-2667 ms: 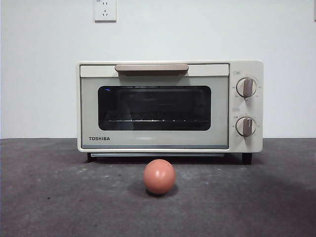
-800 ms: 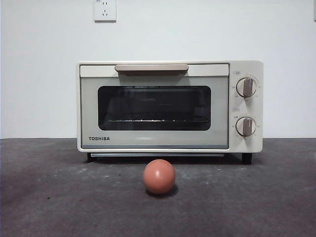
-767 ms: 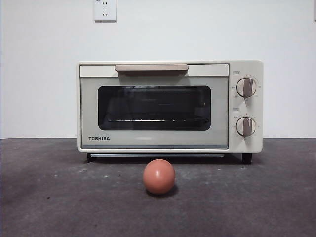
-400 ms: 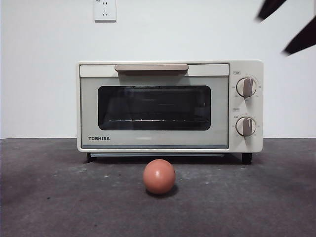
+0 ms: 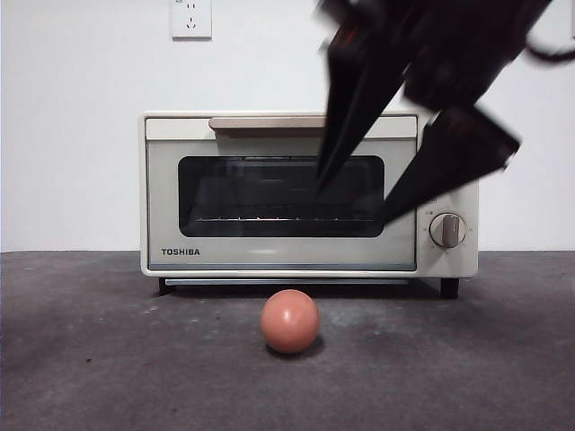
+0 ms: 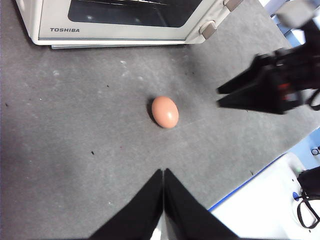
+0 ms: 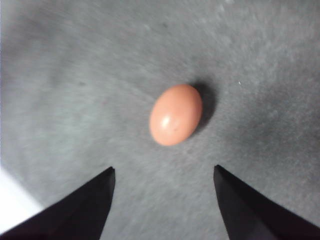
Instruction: Eggoven
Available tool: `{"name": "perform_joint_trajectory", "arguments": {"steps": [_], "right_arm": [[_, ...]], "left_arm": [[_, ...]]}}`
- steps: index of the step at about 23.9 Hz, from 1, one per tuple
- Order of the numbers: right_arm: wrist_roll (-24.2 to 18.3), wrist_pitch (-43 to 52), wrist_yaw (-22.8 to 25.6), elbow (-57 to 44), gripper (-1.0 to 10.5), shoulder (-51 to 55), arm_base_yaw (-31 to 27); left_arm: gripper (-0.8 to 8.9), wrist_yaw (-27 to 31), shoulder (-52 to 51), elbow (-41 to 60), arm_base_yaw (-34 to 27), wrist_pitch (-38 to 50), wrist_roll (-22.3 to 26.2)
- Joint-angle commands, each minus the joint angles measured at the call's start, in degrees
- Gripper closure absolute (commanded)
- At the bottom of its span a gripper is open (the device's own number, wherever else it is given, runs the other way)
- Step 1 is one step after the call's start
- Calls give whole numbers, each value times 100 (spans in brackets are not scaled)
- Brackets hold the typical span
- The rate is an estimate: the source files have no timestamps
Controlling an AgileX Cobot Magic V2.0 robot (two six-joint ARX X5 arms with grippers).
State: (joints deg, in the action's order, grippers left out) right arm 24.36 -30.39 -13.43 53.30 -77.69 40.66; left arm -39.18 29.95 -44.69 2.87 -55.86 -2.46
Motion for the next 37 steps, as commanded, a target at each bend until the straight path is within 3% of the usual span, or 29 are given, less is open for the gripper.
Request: {"name": "perform_joint_trajectory", "arguments": {"steps": [1,7,11,20,37], "right_arm": [[184,85,326,365,626,-525,177],[208,-13,671,1294,626,-1672,409],[321,-7,846,1386,626,-2063,446],[490,70,1088,1386,626,-2214,570],[610,116,1086,1377,634,-2581,684]], "left_arm": [[808,-26,33,-101,52,57,50],[808,-24,33,-101,164,57,52],[808,-24,33,-101,243,61,57],[808,-24,33,-101,304,149,57],[808,-24,33,-101,437,153,74]]}}
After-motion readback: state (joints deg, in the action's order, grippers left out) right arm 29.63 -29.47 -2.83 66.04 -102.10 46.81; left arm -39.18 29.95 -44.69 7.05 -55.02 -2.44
